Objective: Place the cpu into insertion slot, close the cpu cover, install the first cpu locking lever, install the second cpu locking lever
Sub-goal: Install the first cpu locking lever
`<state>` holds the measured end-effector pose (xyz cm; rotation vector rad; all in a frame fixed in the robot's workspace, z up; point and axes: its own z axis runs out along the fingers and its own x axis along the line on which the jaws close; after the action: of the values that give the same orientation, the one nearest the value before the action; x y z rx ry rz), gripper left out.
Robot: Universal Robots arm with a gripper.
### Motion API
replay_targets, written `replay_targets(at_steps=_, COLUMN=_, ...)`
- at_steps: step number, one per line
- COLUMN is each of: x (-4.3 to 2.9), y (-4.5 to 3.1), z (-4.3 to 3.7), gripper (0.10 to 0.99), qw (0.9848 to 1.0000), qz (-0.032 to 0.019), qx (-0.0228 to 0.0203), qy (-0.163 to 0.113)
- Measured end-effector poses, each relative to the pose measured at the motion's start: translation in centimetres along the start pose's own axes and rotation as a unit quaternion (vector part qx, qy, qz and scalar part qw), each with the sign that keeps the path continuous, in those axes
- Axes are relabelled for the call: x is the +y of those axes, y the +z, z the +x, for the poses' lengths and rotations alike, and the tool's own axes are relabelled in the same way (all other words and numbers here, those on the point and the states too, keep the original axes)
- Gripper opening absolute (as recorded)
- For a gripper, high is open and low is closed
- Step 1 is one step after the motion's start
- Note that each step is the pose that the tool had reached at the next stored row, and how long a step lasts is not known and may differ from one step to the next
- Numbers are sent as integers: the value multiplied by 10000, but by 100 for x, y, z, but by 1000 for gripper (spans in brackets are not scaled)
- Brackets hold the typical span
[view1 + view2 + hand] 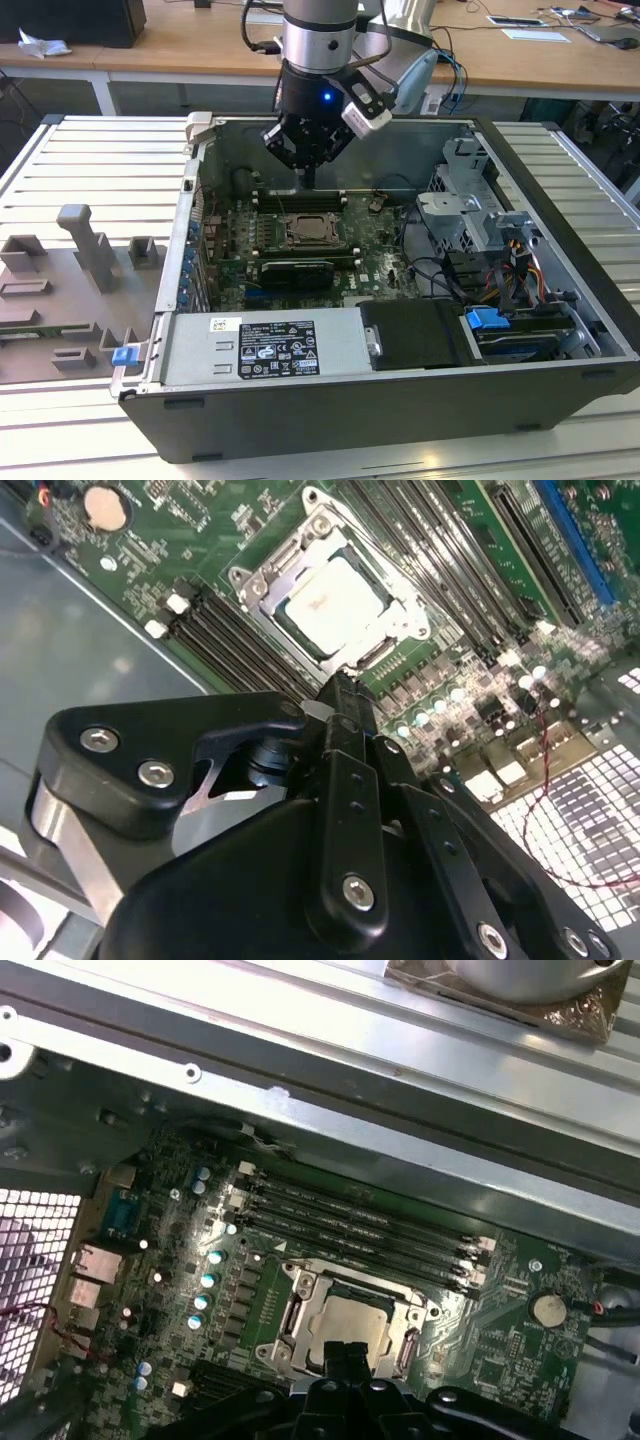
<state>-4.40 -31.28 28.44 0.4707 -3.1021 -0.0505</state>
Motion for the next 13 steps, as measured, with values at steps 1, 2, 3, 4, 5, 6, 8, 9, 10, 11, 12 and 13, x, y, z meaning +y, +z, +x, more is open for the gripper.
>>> replay_targets(at_steps=1, x=3, y=0, z=11, gripper=106, qw=10000, qz=0, qx=0, qy=6)
replay_targets(at_steps=2, x=6, y=0, z=20, gripper=106, qw=10000, qz=1, qx=0, qy=16)
replay_targets(at_steps=3, x=8, y=1, z=27, gripper=106, qw=10000, qz=1, qx=0, qy=39)
replay_targets(at_steps=4, x=12, y=3, z=40, gripper=106, qw=9999, qz=1, qx=-3, qy=123)
replay_targets(at_steps=5, x=14, y=4, z=45, gripper=106, qw=9999, qz=1, qx=-5, qy=148)
replay_targets(at_steps=6, x=17, y=5, z=55, gripper=106, qw=9999, qz=1, qx=-5, qy=161)
replay_targets(at_steps=8, x=19, y=5, z=66, gripper=106, qw=9999, qz=1, qx=-5, qy=161)
replay_targets(at_steps=9, x=22, y=5, z=75, gripper=106, qw=9999, qz=1, qx=-5, qy=161)
replay_targets(at_steps=10, x=24, y=5, z=81, gripper=106, qw=9999, qz=1, qx=-5, qy=161)
replay_targets(at_steps=11, x=26, y=5, z=87, gripper=106, qw=9999, qz=1, qx=-5, qy=161)
replay_targets(at_steps=12, x=28, y=5, z=93, gripper=106, qw=9999, qz=1, qx=-5, qy=161)
replay_targets(at_steps=13, x=29, y=5, z=98, gripper=106, qw=9999, qz=1, qx=-5, qy=161)
